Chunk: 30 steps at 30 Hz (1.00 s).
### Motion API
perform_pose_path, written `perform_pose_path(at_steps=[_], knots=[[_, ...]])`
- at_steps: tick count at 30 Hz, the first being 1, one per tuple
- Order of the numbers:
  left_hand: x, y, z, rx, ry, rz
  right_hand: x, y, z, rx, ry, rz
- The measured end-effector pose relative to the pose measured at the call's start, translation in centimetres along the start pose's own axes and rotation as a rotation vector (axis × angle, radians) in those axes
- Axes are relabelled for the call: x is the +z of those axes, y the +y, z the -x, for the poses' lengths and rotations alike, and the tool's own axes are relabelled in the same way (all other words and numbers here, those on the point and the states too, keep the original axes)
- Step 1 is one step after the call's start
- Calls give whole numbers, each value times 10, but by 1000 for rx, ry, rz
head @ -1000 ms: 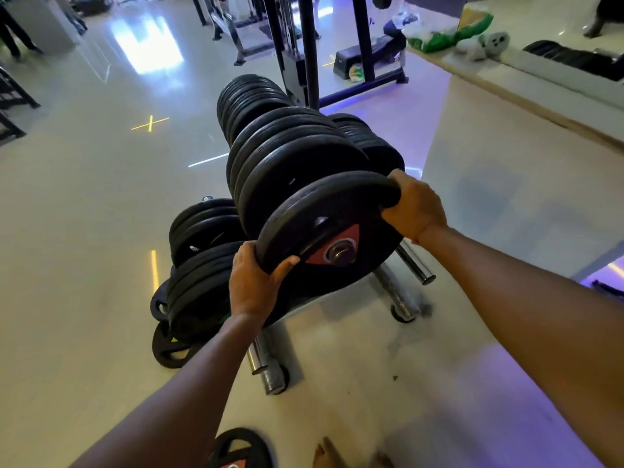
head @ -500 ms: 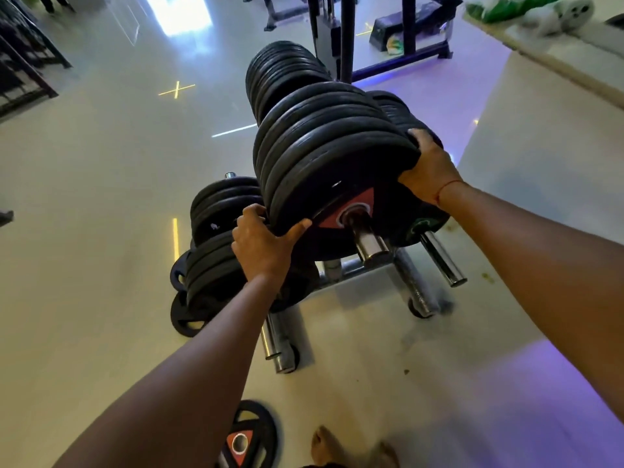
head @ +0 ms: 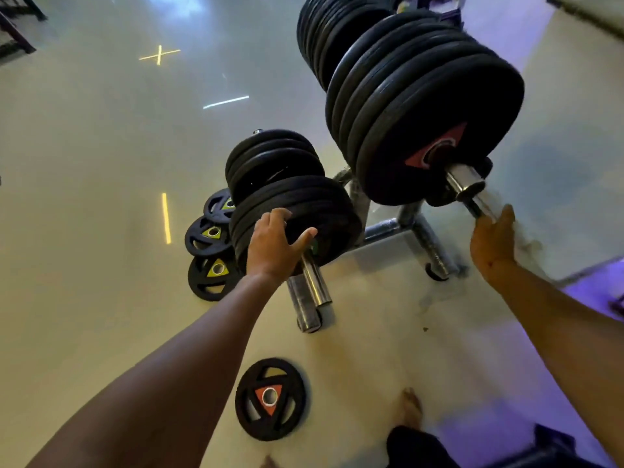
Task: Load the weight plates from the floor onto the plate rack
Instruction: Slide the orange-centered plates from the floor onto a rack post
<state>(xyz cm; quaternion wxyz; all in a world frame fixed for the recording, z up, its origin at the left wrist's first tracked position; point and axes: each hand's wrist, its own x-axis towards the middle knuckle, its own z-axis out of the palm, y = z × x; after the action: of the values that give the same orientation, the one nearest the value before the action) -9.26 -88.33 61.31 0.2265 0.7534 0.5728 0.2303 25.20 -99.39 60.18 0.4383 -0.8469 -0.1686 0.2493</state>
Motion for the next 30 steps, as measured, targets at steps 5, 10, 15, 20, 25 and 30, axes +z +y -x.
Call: perform_pose_path(at_steps=[5,10,15,20,25,30], knots=[[-23,-117,52,-56,-146,-79,107,61,111,153,-41,103],[-28,-198,96,-153,-308,-166,212,97,213,204,-364,192],[-13,-245,121,-241,-378,-173,286,117,257,194,-531,207],[23,-294,135,-308,-439,-175,340,152,271,147,-626,301],[96,-385,162,-376,-526,-184,403,243,278,77,-733,506],[197,-496,199,-364,-669,-229,467,372,272,90,-770,671]])
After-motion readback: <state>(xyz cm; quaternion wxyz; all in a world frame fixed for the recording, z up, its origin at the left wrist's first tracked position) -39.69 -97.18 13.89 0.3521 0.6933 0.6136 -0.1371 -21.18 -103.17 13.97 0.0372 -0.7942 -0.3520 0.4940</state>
